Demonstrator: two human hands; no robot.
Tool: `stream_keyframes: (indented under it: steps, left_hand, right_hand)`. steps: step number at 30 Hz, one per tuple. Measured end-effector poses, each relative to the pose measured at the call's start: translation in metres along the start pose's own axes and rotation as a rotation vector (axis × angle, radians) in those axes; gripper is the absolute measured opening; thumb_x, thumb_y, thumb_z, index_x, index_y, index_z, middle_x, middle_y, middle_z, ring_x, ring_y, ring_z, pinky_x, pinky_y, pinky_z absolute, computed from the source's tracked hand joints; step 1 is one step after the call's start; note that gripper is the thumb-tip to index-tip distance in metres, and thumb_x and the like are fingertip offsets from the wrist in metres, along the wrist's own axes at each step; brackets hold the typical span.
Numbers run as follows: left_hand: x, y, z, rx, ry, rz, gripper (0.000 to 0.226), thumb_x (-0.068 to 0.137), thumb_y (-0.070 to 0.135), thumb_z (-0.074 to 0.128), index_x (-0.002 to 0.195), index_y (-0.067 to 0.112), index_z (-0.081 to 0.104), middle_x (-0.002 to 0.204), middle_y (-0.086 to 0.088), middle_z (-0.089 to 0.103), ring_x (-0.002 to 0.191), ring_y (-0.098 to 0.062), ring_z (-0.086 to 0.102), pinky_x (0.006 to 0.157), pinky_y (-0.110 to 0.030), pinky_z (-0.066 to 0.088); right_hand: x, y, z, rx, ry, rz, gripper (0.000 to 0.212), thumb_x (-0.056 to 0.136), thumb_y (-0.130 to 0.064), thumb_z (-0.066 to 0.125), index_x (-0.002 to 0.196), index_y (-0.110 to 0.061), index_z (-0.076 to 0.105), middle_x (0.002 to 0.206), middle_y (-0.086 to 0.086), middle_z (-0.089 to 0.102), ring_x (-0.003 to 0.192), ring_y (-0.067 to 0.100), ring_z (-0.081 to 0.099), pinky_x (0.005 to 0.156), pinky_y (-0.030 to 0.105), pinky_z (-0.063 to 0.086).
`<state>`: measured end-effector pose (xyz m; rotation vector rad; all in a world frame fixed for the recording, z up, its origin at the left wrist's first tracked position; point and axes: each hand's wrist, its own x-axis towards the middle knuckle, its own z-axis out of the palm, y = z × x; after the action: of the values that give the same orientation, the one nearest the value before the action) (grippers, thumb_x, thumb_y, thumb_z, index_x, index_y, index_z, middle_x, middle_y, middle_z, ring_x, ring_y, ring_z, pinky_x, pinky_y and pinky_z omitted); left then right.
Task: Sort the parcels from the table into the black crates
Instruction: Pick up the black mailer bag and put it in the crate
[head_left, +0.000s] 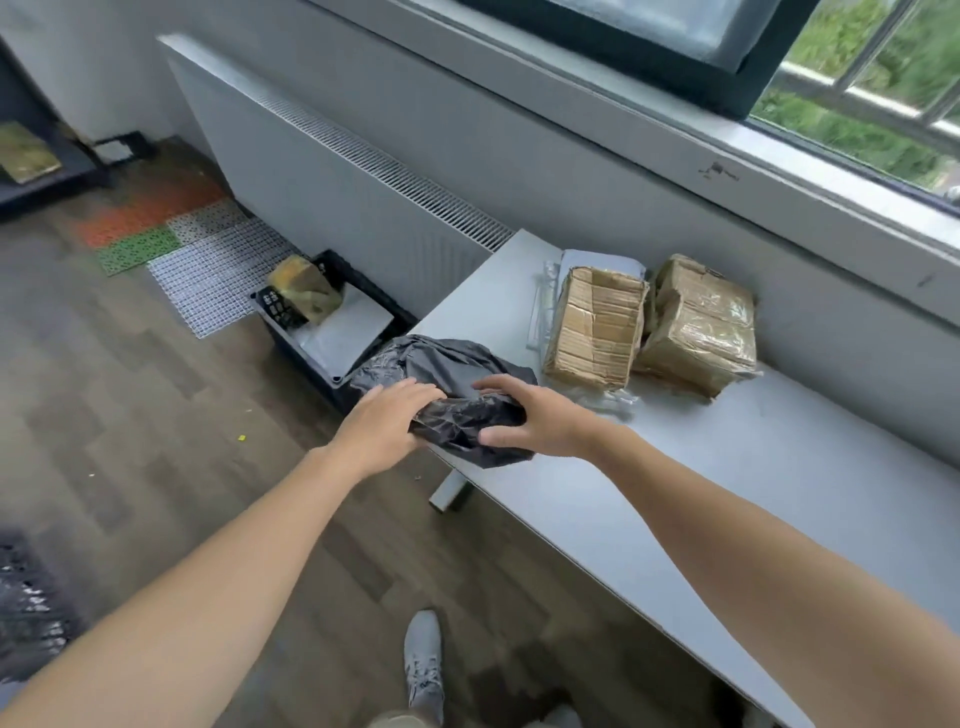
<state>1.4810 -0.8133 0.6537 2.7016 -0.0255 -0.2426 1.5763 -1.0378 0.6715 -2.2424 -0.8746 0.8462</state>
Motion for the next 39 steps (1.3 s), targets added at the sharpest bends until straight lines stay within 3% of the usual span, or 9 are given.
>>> stream_keyframes:
  steps: [5,12,15,17,20,25,29,34,39]
  left_hand:
    - [0.002,0.035,-0.046,-0.196,0.159,-0.073,0.03,0.096,0.023,0.061,0.126,0.027,0.063,0.122,0.0,0.068,0.111,-0.026,0.06,0.092,-0.041,0.049]
    - [0.018,0.104,-0.085,-0.333,0.224,-0.048,0.018,0.091,0.045,0.066,0.098,0.028,0.071,0.097,0.007,0.071,0.091,-0.018,0.061,0.077,-0.036,0.048]
    - [0.022,0.132,-0.091,-0.481,0.158,0.004,0.018,0.083,0.039,0.078,0.096,0.029,0.072,0.094,0.011,0.074,0.093,-0.013,0.067,0.084,-0.036,0.053]
    - [0.023,0.153,-0.09,-0.568,0.079,0.046,0.023,0.076,0.034,0.085,0.094,0.033,0.072,0.092,0.016,0.075,0.088,-0.003,0.07,0.08,-0.031,0.054]
    - [0.028,0.185,-0.085,-0.636,0.037,0.089,0.028,0.072,0.027,0.088,0.096,0.03,0.073,0.095,0.012,0.076,0.091,-0.007,0.071,0.082,-0.031,0.055]
    - [0.037,0.239,-0.074,-0.831,0.052,0.158,0.018,0.079,0.017,0.083,0.09,0.029,0.075,0.092,0.009,0.077,0.084,-0.006,0.073,0.064,-0.012,0.052]
    - [0.046,0.279,-0.057,-0.987,0.106,0.091,0.015,0.082,0.022,0.081,0.093,0.022,0.072,0.093,0.007,0.077,0.086,-0.013,0.074,0.07,-0.023,0.056]
    - [0.052,0.326,-0.033,-1.287,0.198,0.01,0.012,0.087,0.022,0.076,0.096,0.015,0.071,0.091,-0.003,0.078,0.084,-0.022,0.074,0.069,-0.033,0.059]
    - [0.053,0.36,-0.016,-1.309,0.295,-0.019,0.027,0.089,0.026,0.074,0.109,0.009,0.068,0.103,-0.004,0.076,0.101,-0.023,0.071,0.088,-0.038,0.057]
  right_hand:
    - [-0.032,-0.021,-0.025,0.039,0.135,-0.142,0.098,0.074,-0.054,0.08,0.15,-0.041,0.02,0.134,-0.007,0.048,0.117,0.01,0.052,0.099,0.021,0.042]
    - [-0.073,-0.031,-0.083,-0.023,0.462,-0.103,0.059,0.091,-0.044,0.066,0.142,-0.036,0.04,0.118,-0.001,0.063,0.104,0.02,0.063,0.082,0.028,0.048]
    - [-0.092,-0.025,-0.112,-0.027,0.569,-0.039,0.045,0.094,-0.045,0.062,0.136,-0.033,0.051,0.127,0.001,0.063,0.113,0.019,0.057,0.084,0.026,0.038]
    - [-0.108,-0.018,-0.126,-0.043,0.597,0.013,0.04,0.094,-0.047,0.061,0.13,-0.032,0.054,0.123,0.0,0.064,0.103,0.015,0.056,0.08,0.027,0.038]
    - [-0.135,-0.004,-0.14,-0.037,0.644,0.047,0.038,0.093,-0.052,0.06,0.125,-0.032,0.057,0.111,-0.002,0.063,0.097,0.014,0.056,0.074,0.028,0.04]
    - [-0.196,0.026,-0.152,0.186,0.796,0.057,0.039,0.09,-0.061,0.057,0.125,-0.044,0.052,0.112,-0.017,0.063,0.098,0.001,0.061,0.073,0.008,0.041]
    - [-0.247,0.057,-0.157,0.269,0.828,0.128,0.062,0.086,-0.062,0.063,0.139,-0.039,0.041,0.127,-0.011,0.06,0.112,0.011,0.06,0.097,0.032,0.047]
    - [-0.299,0.091,-0.155,0.283,0.972,0.227,0.073,0.084,-0.058,0.067,0.146,-0.037,0.035,0.133,-0.007,0.052,0.123,0.015,0.051,0.097,0.029,0.039]
    - [-0.326,0.098,-0.159,0.391,1.003,0.324,0.09,0.079,-0.063,0.07,0.153,-0.038,0.024,0.143,-0.01,0.042,0.127,0.009,0.043,0.096,0.025,0.031]
